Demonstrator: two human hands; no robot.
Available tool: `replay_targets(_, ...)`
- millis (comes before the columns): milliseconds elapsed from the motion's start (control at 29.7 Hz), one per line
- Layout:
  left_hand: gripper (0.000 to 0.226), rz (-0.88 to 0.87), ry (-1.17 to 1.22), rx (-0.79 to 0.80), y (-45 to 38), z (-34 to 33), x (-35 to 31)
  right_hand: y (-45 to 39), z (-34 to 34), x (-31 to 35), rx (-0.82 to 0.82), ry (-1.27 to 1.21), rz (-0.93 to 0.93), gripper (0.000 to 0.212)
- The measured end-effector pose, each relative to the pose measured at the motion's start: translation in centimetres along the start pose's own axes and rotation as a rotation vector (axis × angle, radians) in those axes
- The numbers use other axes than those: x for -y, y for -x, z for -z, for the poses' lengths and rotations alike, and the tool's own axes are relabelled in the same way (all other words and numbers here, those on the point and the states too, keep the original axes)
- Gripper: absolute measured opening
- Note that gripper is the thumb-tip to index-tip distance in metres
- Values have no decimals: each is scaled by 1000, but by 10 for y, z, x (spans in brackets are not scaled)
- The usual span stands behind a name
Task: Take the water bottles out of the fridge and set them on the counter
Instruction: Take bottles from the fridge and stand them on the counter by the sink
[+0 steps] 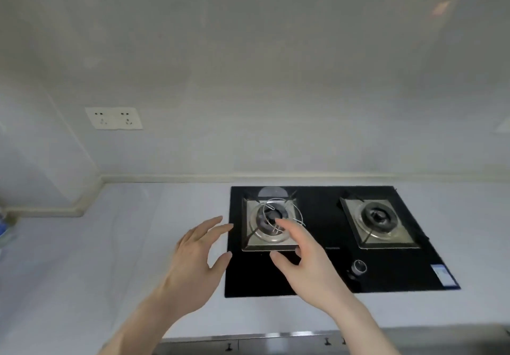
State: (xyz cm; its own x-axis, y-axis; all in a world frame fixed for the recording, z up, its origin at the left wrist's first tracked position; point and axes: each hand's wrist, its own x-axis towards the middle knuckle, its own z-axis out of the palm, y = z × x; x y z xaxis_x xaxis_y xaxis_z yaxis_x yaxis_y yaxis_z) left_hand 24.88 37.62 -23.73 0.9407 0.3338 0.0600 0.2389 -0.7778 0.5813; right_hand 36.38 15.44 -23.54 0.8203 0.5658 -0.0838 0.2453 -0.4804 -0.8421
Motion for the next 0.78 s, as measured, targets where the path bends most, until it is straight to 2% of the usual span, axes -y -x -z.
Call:
replay_targets(202, 50, -150, 69, 123, -31, -38, -52, 35, 58, -33, -166, -22, -96, 64)
replay_targets(270, 51, -280, 71, 224, -51, -62, -82, 58, 86, -46, -296, -58, -166, 63)
replay_targets(438, 52, -488, 110, 341, -79, -100, -147, 110, 122, -66, -515, -6, -303, 61)
replay_targets(776, 53, -844, 194, 590, -69, -167, -270, 225, 169, -74, -873, 80, -504, 61)
